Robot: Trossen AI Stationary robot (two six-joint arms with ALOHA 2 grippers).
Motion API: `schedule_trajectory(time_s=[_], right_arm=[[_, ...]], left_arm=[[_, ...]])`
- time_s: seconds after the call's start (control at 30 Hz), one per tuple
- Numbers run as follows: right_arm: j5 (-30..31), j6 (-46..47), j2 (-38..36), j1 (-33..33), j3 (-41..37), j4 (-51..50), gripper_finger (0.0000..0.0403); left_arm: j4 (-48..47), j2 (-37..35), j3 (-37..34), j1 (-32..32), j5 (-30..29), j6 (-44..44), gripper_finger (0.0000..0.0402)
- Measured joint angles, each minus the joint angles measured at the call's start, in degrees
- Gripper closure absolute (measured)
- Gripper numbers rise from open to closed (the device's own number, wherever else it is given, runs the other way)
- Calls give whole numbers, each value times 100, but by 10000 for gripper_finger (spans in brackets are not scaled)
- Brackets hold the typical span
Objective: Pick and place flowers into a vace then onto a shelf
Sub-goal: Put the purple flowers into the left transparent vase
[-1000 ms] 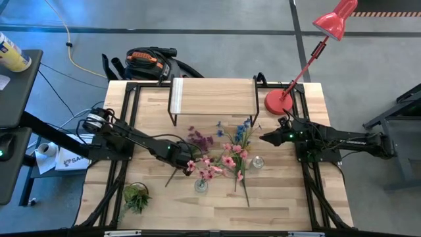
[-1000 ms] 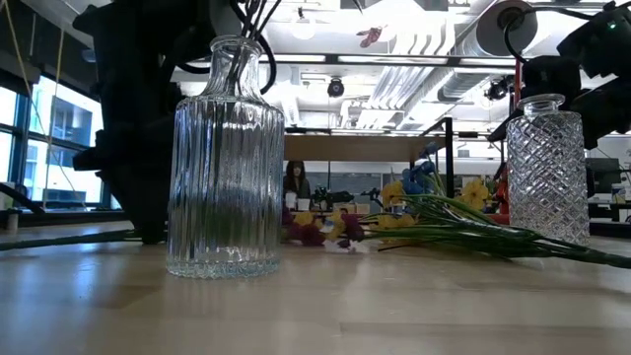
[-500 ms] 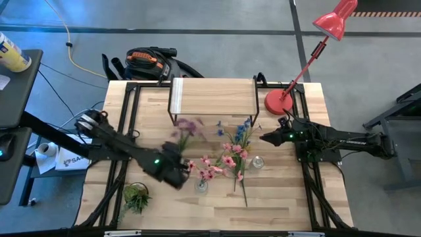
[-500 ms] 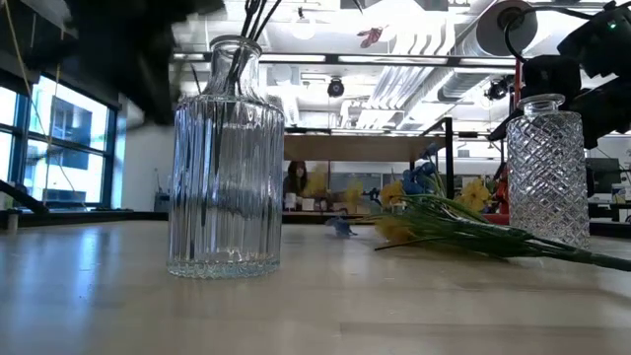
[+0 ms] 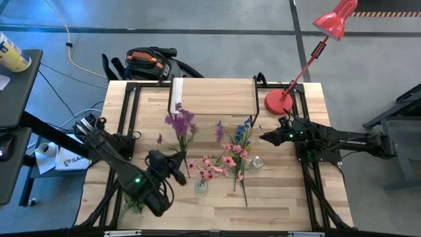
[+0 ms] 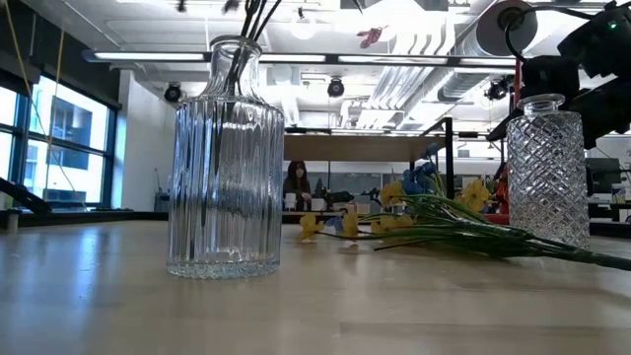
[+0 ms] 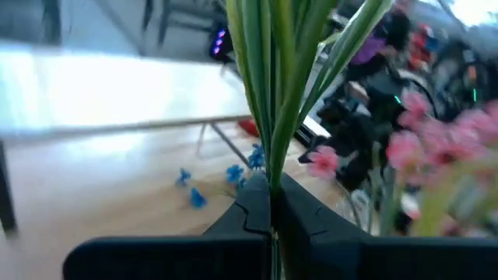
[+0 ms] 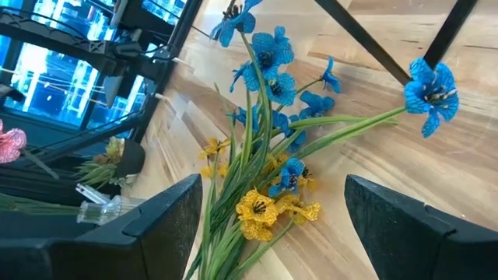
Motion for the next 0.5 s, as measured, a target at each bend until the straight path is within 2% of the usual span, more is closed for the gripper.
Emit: schedule_trajectory(time_s=[0.1,0.2,0.37,0.5], right_arm=[[-13,-2,0,0,0,0,98],[-15,-4,0,-2,0,0,98],[76,-4,0,-2,2,-22,98],[253,-4,0,-1,2,-36,98]], left_arm=[[126,-1,299,-220,-451,1077,363],[128,-27,721,-590,-1092,1534,363],[207,-28,1451,-1123,-1141,2631,364],[974,-23,1654,-1280,-1141,3868,364]])
